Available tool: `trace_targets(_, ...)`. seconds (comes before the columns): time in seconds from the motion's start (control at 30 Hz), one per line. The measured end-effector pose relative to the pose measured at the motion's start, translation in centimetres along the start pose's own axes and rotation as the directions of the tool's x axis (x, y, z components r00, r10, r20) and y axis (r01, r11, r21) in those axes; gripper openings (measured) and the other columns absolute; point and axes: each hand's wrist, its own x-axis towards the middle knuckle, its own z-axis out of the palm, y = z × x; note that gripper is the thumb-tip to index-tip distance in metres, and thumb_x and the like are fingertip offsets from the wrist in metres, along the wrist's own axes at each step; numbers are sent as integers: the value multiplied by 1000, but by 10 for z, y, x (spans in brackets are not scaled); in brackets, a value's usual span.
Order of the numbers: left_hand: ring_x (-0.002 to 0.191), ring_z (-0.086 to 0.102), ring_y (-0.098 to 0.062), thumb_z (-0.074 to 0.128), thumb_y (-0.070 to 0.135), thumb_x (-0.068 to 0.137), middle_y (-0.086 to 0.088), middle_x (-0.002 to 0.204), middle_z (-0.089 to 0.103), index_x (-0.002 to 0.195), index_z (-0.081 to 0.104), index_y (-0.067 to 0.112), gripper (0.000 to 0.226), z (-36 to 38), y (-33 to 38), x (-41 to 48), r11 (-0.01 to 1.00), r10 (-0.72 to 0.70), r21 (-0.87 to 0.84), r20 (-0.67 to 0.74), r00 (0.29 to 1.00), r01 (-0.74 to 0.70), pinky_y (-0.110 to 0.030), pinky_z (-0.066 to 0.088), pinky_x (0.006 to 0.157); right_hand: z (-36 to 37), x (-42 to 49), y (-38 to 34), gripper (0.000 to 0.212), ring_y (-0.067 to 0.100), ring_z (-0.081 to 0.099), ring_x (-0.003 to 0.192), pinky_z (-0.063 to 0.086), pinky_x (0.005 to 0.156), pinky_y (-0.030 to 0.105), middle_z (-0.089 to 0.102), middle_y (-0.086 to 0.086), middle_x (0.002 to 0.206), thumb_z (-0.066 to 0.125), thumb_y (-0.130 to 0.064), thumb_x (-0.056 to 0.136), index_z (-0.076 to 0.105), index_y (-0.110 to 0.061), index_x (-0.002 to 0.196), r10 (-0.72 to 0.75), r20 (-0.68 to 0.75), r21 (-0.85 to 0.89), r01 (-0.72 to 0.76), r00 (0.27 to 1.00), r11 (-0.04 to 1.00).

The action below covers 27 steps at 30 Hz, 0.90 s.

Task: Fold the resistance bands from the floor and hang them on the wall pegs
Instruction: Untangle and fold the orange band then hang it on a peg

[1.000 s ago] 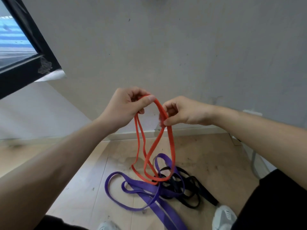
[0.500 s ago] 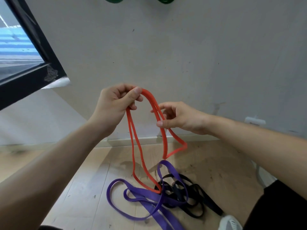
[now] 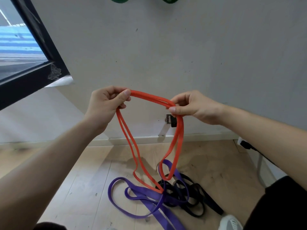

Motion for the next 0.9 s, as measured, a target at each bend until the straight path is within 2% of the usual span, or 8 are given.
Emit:
trace_targets(0.1, 64, 60, -10, 68, 19, 93, 5, 70, 72, 97, 74, 13, 9, -7, -7, 2, 999, -50, 15, 37, 998, 50, -32, 55, 76, -9, -4, -3, 19, 21, 67, 76, 61, 76, 31, 70, 9, 81, 69, -5, 89, 73, 0, 106, -14, -48, 38, 15, 999, 999)
trace_targets(0.23, 73, 61, -20, 73, 33, 84, 0, 73, 71, 100, 75, 14, 24, -2, -9, -3, 992, -122, 35, 208, 971, 117, -39, 55, 81, -6, -8, -7, 19, 29, 67, 80, 62, 81, 44, 73, 10, 82, 67, -9, 91, 75, -3, 108, -49, -63, 12, 50, 997, 999)
trace_targets(0.33, 76, 64, -19, 86, 40, 76, -3, 74, 69, 97, 78, 22, 28, 11, -3, -7, 994, -109, 30, 316, 943, 105, -34, 57, 77, 1, -10, -12, 17, 29, 65, 80, 59, 81, 49, 74, 14, 86, 67, -8, 93, 75, -5, 107, -66, -37, -32, 65, 997, 997)
trace_targets(0.43, 74, 65, -14, 87, 42, 74, -7, 76, 68, 100, 78, 21, 35, 31, 3, -12, 996, -66, 87, 374, 925, 35, -32, 58, 75, 10, -10, -17, 18, 24, 68, 81, 60, 82, 43, 75, 16, 90, 68, -8, 92, 75, -5, 108, -88, -5, -112, 87, 996, 990)
trace_targets(0.53, 68, 64, -9, 82, 28, 79, -4, 73, 71, 97, 77, 12, 24, 46, 7, -17, 989, -18, 142, 351, 936, -34, -33, 59, 72, 14, -10, -17, 17, 26, 69, 81, 60, 85, 50, 73, 23, 91, 70, -7, 91, 75, -4, 107, -87, 31, -135, 90, 996, 987)
trace_targets(0.63, 71, 66, -14, 80, 33, 80, -4, 76, 74, 91, 78, 15, 21, 49, 7, -16, 986, 5, 158, 317, 948, -58, -37, 61, 72, 10, -10, -13, 15, 28, 73, 87, 59, 89, 48, 72, 25, 95, 73, -8, 89, 74, -6, 104, -33, 96, -153, 47, 995, 987)
trace_targets(0.8, 73, 69, -11, 78, 29, 83, 4, 75, 75, 86, 77, 22, 7, 49, 11, -17, 991, 64, 99, 245, 967, -91, -26, 59, 70, 13, -11, -3, 5, 32, 71, 92, 56, 95, 47, 70, 15, 91, 68, -1, 90, 67, -6, 91, 87, 257, -162, -46, 962, 986)
trace_targets(0.9, 72, 69, -11, 80, 25, 82, 1, 76, 76, 89, 78, 18, 11, 44, 14, -17, 994, 67, 77, 197, 978, -83, -25, 59, 70, 13, -11, -1, 4, 36, 71, 95, 56, 96, 48, 70, 18, 92, 64, -4, 94, 63, -4, 98, 112, 300, -107, -84, 947, 991)
